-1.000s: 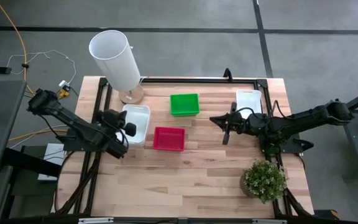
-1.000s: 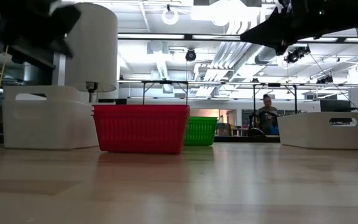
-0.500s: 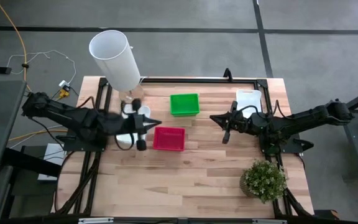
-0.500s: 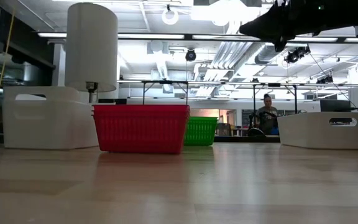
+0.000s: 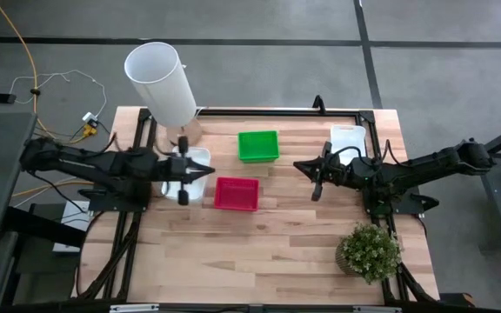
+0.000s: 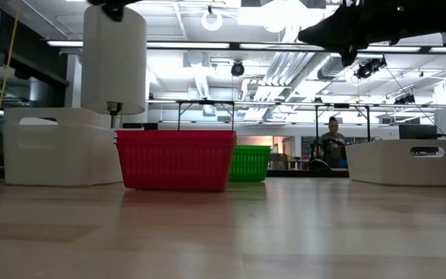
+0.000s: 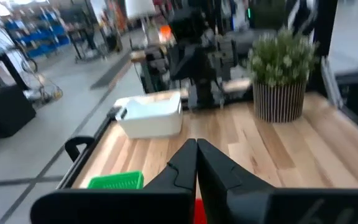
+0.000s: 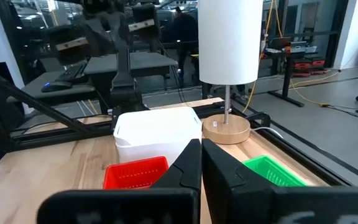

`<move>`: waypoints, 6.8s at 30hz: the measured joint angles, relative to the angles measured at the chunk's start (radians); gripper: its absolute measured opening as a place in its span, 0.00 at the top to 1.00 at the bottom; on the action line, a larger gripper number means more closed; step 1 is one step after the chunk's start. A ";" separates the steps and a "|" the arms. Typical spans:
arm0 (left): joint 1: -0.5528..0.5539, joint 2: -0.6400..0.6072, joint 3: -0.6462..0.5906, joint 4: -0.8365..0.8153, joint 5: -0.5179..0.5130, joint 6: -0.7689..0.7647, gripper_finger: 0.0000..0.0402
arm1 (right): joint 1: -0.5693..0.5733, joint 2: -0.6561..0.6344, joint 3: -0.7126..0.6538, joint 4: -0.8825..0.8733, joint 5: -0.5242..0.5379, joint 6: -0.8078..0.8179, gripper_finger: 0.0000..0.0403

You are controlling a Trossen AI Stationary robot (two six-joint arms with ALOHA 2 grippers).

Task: Stack baskets by color
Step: Stack the right white bin on the left white bins

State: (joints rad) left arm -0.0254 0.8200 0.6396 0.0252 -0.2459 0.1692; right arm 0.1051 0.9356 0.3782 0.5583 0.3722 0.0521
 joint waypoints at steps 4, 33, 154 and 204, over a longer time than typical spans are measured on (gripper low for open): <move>0.000 -0.177 -0.163 0.101 0.000 -0.035 1.00 | 0.000 0.000 0.000 0.000 -0.002 0.000 1.00; -0.002 -0.428 -0.330 0.153 0.011 -0.091 1.00 | -0.241 0.135 0.399 -1.384 0.385 0.816 0.48; 0.134 0.328 0.391 -1.038 -0.105 -0.871 0.45 | 0.145 1.048 1.275 -1.001 0.169 -0.113 1.00; 0.073 0.074 0.664 -1.503 -0.236 -1.005 1.00 | 0.243 0.809 1.276 -1.425 0.436 0.100 0.35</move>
State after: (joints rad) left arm 0.0479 0.8936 1.3037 -1.4774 -0.4818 -0.8358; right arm 0.3481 1.7447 1.6543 -0.8669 0.8081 0.1517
